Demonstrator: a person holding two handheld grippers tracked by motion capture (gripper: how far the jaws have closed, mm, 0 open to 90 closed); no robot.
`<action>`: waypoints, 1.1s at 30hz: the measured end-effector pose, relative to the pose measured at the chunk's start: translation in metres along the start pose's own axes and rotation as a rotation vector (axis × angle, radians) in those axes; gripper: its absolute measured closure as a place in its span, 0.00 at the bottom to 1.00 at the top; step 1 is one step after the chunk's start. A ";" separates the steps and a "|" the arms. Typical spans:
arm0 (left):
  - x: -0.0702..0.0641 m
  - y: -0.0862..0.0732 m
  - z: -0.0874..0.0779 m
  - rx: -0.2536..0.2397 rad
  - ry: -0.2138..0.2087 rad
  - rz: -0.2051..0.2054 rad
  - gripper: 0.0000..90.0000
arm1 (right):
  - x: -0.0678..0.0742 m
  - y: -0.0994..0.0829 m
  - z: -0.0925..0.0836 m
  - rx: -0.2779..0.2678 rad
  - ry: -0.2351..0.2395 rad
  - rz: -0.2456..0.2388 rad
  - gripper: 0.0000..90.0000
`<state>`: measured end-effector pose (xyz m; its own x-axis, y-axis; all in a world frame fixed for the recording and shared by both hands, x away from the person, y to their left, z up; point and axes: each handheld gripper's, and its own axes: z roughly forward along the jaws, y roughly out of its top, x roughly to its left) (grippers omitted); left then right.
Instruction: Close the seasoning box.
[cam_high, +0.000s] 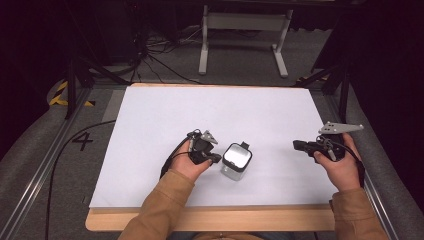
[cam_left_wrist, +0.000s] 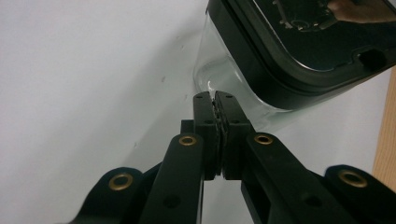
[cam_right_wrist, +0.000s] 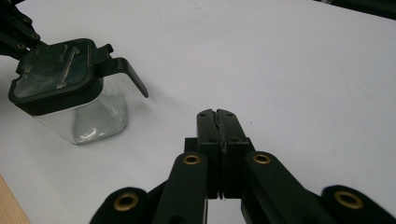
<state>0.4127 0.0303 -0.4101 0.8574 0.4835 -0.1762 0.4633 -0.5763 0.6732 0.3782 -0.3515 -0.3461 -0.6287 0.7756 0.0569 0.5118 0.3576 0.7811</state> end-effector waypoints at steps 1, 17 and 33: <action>-0.001 0.000 0.001 0.000 0.001 0.001 0.98 | 0.000 0.000 -0.001 -0.004 0.001 0.001 1.00; -0.017 -0.004 0.010 0.103 -0.078 0.042 1.00 | 0.005 0.006 0.008 -0.002 0.029 -0.017 1.00; -0.035 -0.001 0.007 0.097 -0.085 0.084 0.96 | 0.011 0.014 0.015 -0.003 0.061 -0.042 1.00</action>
<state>0.3837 0.0093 -0.4102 0.9079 0.3758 -0.1856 0.4054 -0.6751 0.6163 0.3874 -0.3296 -0.3439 -0.6840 0.7269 0.0612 0.4823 0.3877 0.7855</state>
